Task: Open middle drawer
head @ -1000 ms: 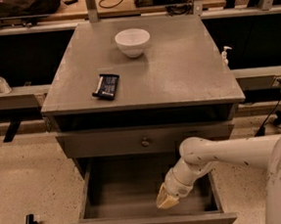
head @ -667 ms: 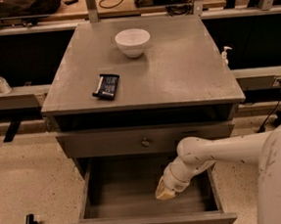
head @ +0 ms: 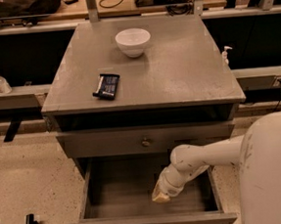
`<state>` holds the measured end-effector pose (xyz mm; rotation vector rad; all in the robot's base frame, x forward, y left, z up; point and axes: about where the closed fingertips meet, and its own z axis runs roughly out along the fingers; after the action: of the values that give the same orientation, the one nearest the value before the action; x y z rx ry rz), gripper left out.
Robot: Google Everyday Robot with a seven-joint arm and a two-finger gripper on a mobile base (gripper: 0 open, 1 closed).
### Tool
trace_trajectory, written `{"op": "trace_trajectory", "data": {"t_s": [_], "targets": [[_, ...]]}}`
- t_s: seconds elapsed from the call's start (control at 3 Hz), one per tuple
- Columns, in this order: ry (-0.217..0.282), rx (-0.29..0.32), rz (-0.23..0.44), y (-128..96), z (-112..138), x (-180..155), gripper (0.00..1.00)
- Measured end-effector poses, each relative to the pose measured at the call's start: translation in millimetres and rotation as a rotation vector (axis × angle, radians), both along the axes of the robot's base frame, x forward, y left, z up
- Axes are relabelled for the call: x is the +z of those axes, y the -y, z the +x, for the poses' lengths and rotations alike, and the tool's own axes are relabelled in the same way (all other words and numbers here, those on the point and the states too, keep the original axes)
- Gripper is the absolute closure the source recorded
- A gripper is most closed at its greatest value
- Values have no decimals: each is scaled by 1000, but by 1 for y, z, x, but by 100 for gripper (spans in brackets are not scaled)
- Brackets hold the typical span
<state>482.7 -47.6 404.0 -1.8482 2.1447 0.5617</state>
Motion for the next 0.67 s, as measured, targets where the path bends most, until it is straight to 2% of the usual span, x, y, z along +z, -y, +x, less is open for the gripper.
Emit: {"op": "trace_trajectory", "data": {"t_s": [0.33,0.67], "targets": [[-25,-17,-2,-6,-13,-16,100],[-60,-8,5,-9,-22,-23,100]]}}
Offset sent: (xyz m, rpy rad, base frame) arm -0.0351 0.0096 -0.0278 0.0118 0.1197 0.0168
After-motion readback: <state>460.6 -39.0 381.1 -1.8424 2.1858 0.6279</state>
